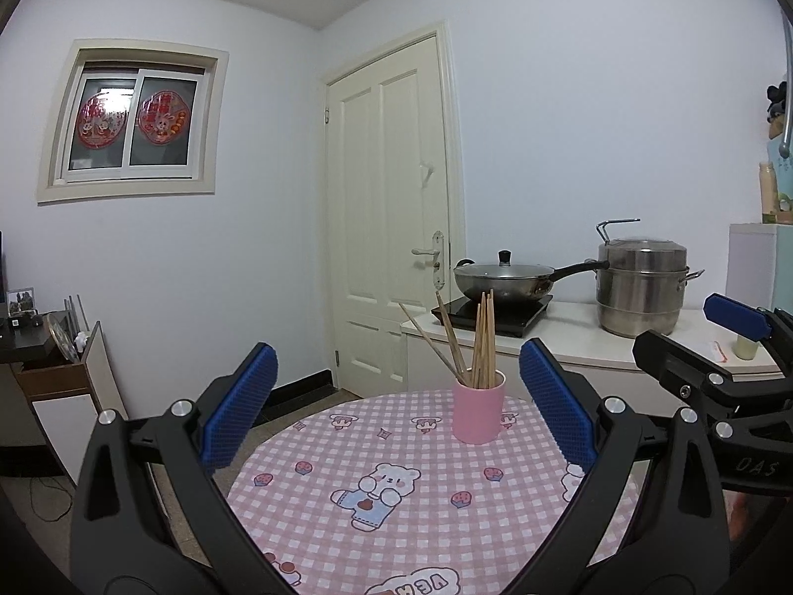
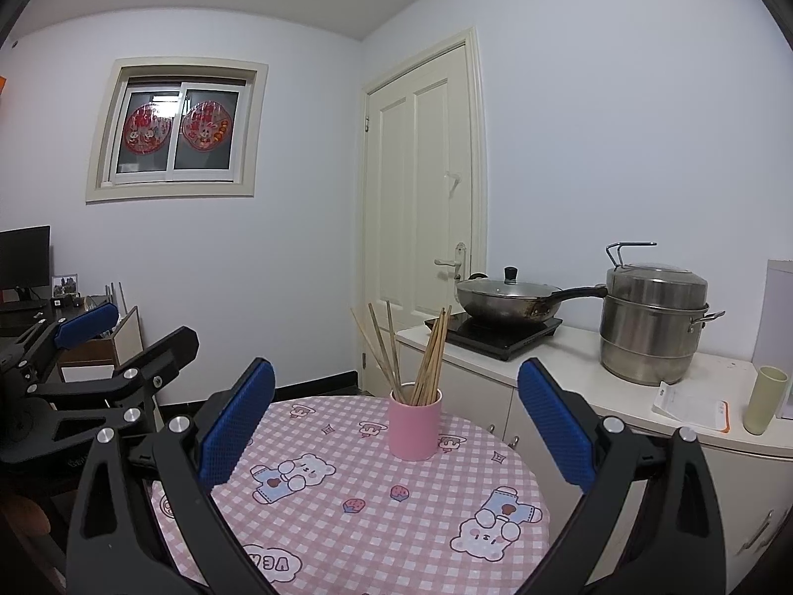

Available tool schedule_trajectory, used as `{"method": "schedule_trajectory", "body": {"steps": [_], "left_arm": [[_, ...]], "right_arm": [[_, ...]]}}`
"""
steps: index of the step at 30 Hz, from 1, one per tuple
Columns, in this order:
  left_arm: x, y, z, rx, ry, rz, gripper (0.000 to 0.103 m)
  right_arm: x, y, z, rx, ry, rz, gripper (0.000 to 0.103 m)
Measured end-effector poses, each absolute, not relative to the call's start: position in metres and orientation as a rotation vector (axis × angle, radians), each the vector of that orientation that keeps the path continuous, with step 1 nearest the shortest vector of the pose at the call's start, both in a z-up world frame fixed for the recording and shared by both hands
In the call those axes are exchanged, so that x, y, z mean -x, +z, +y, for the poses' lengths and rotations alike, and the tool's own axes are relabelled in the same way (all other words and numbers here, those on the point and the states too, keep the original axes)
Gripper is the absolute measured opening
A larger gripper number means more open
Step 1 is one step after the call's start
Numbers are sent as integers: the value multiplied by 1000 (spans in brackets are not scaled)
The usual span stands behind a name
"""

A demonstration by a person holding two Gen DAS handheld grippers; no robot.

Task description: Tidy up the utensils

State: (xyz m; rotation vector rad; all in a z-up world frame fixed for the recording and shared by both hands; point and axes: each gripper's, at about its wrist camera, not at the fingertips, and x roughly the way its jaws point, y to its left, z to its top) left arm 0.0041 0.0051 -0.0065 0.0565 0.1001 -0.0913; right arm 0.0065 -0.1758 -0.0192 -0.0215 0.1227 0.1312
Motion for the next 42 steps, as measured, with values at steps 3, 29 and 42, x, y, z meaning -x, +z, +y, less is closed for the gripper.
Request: {"method": "schedule_trajectory", "body": {"steps": [3, 29, 42], "left_arm": [[-3, -7, 5, -61, -86, 95, 96], [-3, -5, 7, -54, -71, 79, 96], [-3, -4, 7, -55, -65, 75, 96]], "right_arm": [[-7, -19, -175, 22, 130, 121, 95], [-12, -18, -174, 23, 148, 116, 95], [-16, -19, -177, 18, 158, 118, 95]]}}
